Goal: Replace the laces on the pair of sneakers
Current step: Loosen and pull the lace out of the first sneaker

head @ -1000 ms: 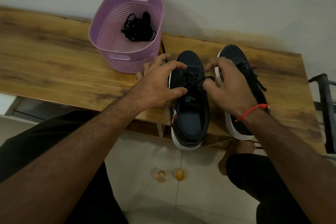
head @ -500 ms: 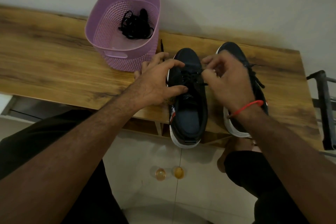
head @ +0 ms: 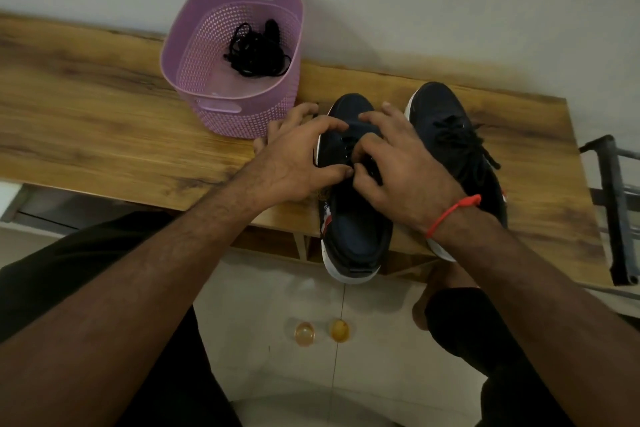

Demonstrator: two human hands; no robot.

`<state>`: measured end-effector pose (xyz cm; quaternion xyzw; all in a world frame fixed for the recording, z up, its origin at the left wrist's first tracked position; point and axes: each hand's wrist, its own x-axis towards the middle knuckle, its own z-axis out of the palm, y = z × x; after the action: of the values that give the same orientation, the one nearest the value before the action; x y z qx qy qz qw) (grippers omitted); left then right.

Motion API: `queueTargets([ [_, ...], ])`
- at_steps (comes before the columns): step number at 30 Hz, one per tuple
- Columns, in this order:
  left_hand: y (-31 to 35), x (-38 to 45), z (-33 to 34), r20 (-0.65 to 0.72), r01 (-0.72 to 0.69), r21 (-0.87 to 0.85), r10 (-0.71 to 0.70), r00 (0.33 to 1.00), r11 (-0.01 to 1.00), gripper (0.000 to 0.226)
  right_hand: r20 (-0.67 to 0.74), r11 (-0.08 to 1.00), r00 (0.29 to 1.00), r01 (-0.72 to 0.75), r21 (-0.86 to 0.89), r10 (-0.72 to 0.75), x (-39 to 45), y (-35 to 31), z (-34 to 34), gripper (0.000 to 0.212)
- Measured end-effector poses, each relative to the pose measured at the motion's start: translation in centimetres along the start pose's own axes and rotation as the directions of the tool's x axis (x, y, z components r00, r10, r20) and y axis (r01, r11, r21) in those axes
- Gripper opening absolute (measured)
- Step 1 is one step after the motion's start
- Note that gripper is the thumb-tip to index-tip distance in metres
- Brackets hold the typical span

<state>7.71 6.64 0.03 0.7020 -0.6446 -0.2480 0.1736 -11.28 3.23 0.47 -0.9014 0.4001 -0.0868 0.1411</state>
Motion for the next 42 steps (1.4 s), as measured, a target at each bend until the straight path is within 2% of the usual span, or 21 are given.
queueTargets([
  [6,0.2,0.0,-0.1,0.018,-0.011,0.000,0.011,1.000,1.000,0.068,0.034,1.000,0.999,-0.017,0.019,0.016,0.1,-0.1,-0.4,0.023],
  [12,0.3,-0.1,-0.2,0.031,0.009,0.001,-0.009,0.999,1.000,0.069,-0.052,0.997,0.998,-0.034,0.072,0.038,0.2,-0.1,-0.4,0.016],
  [16,0.1,-0.3,-0.3,0.019,0.010,-0.022,-0.009,1.000,1.000,0.070,-0.162,0.974,0.971,-0.144,0.176,0.173,0.7,1.6,-1.7,0.009],
  [19,0.2,-0.3,-0.4,0.020,0.020,-0.021,-0.020,1.000,1.000,0.070,-0.315,0.941,0.887,-0.305,0.150,0.338,0.7,4.0,-2.9,0.007],
  [21,0.2,-0.3,-0.3,0.022,0.018,-0.013,-0.018,1.000,1.000,0.070,-0.313,0.926,0.872,-0.360,0.111,0.377,0.4,5.0,-3.2,0.010],
  [26,0.2,-0.1,-0.3,0.018,0.019,0.006,-0.019,1.000,1.000,0.071,-0.131,0.987,0.983,-0.114,0.113,0.129,0.4,2.2,-2.7,0.023],
  [28,0.2,-0.1,-0.3,0.022,0.013,0.006,-0.014,1.000,1.000,0.071,-0.077,0.998,0.995,-0.056,0.028,0.058,0.2,0.6,-1.9,0.026],
  [31,0.1,-0.1,-0.4,0.024,0.013,-0.003,-0.013,1.000,1.000,0.070,-0.037,0.994,0.998,-0.056,-0.089,0.053,-0.3,-0.6,-1.0,0.028],
  [38,0.1,0.0,-0.2,0.022,0.009,0.007,-0.009,1.000,1.000,0.069,-0.064,0.989,0.998,-0.009,-0.151,-0.001,-0.4,-1.0,-0.2,0.025],
  [40,0.0,0.0,-0.2,0.020,0.013,0.007,-0.013,1.000,1.000,0.070,-0.166,0.999,0.985,-0.047,-0.007,0.045,0.1,-0.5,-0.7,0.017],
  [42,0.0,-0.1,-0.3,0.020,0.019,-0.001,-0.019,1.000,1.000,0.071,-0.274,0.980,0.949,-0.119,0.157,0.159,0.6,0.8,-1.8,0.010],
])
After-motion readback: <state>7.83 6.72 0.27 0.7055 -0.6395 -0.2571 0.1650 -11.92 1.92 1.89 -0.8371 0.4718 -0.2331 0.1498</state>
